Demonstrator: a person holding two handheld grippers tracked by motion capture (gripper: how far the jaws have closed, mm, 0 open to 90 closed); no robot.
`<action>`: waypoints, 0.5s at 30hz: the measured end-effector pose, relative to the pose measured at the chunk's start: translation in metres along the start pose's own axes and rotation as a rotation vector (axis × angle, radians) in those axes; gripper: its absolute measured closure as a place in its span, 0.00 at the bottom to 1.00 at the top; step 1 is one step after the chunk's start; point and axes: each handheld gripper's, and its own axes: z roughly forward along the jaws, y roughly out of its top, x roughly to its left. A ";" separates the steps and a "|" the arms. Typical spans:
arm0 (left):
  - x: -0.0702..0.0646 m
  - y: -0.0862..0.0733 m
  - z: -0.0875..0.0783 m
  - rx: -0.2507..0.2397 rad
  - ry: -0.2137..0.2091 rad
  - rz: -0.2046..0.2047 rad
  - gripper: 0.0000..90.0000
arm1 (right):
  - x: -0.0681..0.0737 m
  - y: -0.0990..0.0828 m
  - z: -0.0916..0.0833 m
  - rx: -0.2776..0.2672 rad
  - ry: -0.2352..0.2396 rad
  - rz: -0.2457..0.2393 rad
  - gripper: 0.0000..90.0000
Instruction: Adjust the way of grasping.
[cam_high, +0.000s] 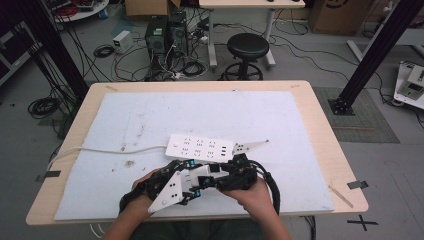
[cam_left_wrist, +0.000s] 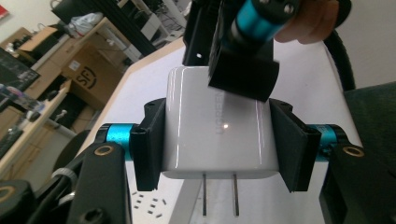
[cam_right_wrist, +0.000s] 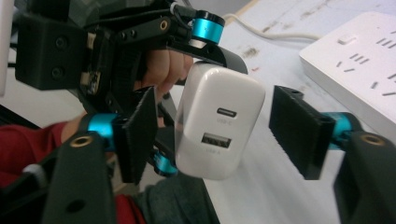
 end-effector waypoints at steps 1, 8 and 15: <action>0.000 0.000 0.000 0.001 0.001 0.001 0.47 | -0.001 0.000 0.001 -0.007 0.012 0.001 0.44; 0.000 0.000 0.001 -0.004 0.007 0.001 0.47 | -0.002 0.000 0.005 -0.032 0.028 0.017 0.53; 0.000 0.000 0.001 -0.010 0.008 -0.004 0.47 | -0.003 -0.002 0.007 -0.039 0.030 0.019 0.60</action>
